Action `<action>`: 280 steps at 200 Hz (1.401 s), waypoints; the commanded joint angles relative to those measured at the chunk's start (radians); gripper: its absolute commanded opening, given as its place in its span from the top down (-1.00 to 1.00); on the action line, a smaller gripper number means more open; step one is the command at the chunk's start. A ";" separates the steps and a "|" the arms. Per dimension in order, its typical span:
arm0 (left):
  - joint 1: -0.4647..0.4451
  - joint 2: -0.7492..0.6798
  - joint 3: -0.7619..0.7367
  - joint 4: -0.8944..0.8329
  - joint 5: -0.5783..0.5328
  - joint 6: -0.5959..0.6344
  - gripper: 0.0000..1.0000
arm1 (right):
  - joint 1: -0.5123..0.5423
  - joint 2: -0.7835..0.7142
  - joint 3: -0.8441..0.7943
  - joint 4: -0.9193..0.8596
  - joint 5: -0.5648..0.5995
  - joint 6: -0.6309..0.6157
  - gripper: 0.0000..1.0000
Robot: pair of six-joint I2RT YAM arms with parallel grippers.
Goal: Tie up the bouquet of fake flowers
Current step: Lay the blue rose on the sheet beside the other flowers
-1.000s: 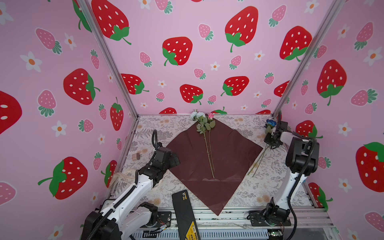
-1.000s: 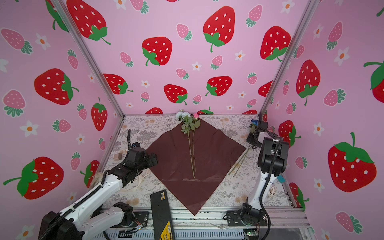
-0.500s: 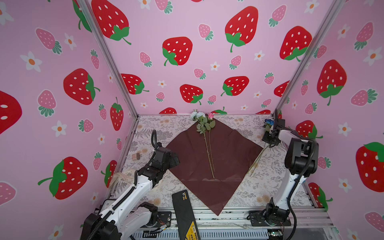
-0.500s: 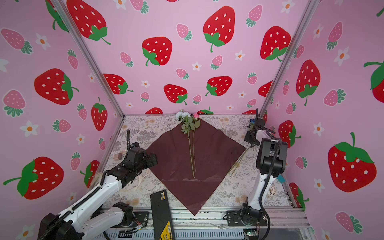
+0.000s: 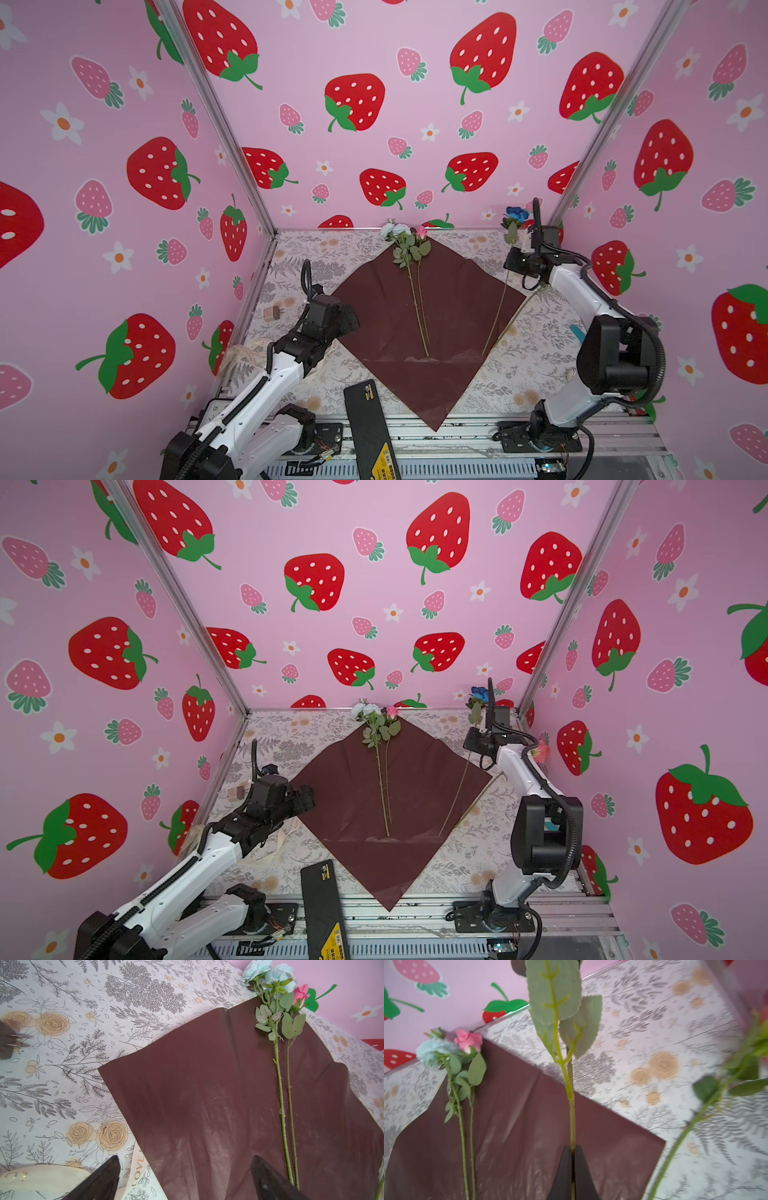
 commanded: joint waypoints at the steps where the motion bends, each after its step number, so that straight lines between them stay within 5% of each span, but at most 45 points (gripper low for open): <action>1: 0.005 -0.001 0.027 0.000 0.011 -0.027 -0.98 | 0.094 0.015 -0.005 0.072 -0.029 0.080 1.00; 49: 0.005 0.007 0.030 -0.012 0.030 -0.038 -0.98 | 0.270 0.197 0.122 0.151 -0.031 0.143 1.00; 104: 0.005 -0.021 0.026 -0.045 0.007 -0.025 -0.99 | 0.390 0.455 0.425 0.076 0.052 -0.026 1.00; 247: 0.006 -0.017 0.034 -0.050 0.001 -0.021 -0.99 | 0.401 0.743 0.724 -0.094 0.051 -0.072 1.00; 280: 0.006 -0.013 0.037 -0.052 -0.001 -0.018 -0.99 | 0.401 0.766 0.755 -0.109 0.039 -0.068 0.63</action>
